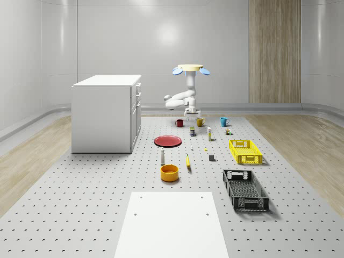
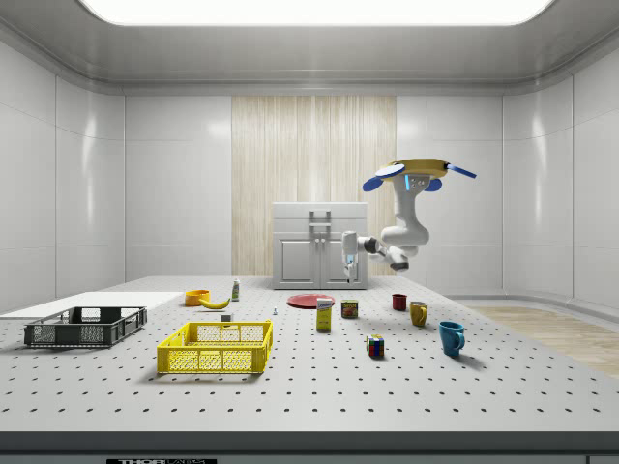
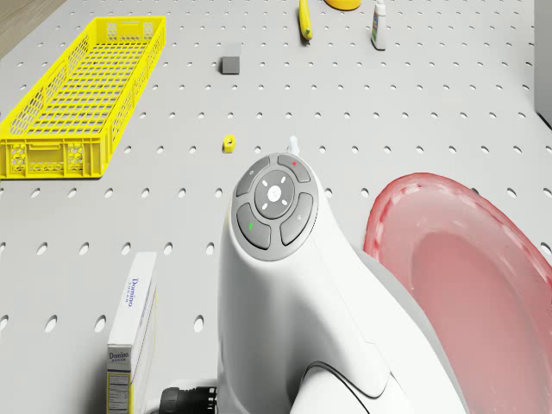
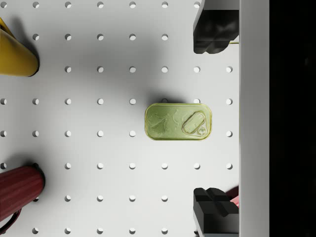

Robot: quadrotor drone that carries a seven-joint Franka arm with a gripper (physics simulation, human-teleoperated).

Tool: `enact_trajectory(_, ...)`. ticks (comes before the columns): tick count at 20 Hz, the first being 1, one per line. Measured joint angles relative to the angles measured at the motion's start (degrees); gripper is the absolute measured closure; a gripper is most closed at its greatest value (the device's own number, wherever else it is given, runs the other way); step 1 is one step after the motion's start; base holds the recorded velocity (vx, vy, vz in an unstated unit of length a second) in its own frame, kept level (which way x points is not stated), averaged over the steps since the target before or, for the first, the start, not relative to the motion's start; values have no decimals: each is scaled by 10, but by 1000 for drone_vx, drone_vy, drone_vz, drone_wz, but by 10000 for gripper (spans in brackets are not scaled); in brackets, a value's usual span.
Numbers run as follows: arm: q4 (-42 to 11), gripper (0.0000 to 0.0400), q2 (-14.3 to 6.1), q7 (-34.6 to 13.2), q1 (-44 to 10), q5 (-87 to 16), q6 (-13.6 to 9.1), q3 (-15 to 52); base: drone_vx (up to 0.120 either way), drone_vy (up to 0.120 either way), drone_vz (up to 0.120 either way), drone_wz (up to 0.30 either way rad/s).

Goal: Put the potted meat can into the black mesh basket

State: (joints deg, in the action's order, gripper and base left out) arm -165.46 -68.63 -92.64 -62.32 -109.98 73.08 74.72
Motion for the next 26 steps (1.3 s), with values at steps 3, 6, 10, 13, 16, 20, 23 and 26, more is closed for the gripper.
enact_trajectory(3,1,0,-8,-2,-3,4,7,2,0,0,-120,0)
enact_trajectory(6,1,0,-16,-5,-5,8,15,5,0,0,-120,0)
enact_trajectory(10,2,0,-26,-8,-8,13,24,7,0,0,-120,0)
enact_trajectory(13,2,0,-33,-10,-10,17,31,9,0,0,-120,0)
enact_trajectory(16,4,0,-42,-10,-11,12,41,2,0,0,-53,0)
enact_trajectory(20,7,0,-56,-5,-7,-2,60,-16,0,0,0,0)
enact_trajectory(23,10,0,-64,-2,-5,-11,72,-27,0,0,0,0)
enact_trajectory(26,13,0,-72,0,-4,-20,84,-39,0,0,0,0)
